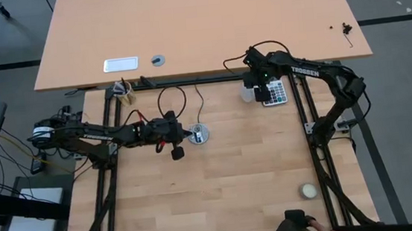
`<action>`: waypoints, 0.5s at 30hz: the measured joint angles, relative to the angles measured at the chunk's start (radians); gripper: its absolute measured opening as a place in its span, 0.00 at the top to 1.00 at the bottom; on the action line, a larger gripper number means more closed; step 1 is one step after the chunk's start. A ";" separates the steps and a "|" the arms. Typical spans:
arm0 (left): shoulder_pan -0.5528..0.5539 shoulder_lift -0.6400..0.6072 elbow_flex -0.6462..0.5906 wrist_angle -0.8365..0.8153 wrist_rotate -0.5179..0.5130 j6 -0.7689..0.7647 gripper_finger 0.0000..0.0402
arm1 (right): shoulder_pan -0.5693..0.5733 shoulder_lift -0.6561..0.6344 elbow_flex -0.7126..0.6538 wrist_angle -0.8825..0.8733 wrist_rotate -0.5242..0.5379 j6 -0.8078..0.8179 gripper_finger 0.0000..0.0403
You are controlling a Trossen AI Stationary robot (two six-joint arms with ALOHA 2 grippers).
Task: Screw lightbulb
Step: Insert the white lightbulb into the silver lamp
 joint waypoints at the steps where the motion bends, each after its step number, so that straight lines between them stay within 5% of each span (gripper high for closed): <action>1: 0.000 0.000 0.000 0.000 0.000 0.000 1.00 | 0.001 0.019 0.000 0.002 0.008 0.004 0.40; 15: 0.000 0.000 0.000 -0.010 0.001 0.000 1.00 | 0.019 0.208 0.000 0.085 0.069 0.025 0.40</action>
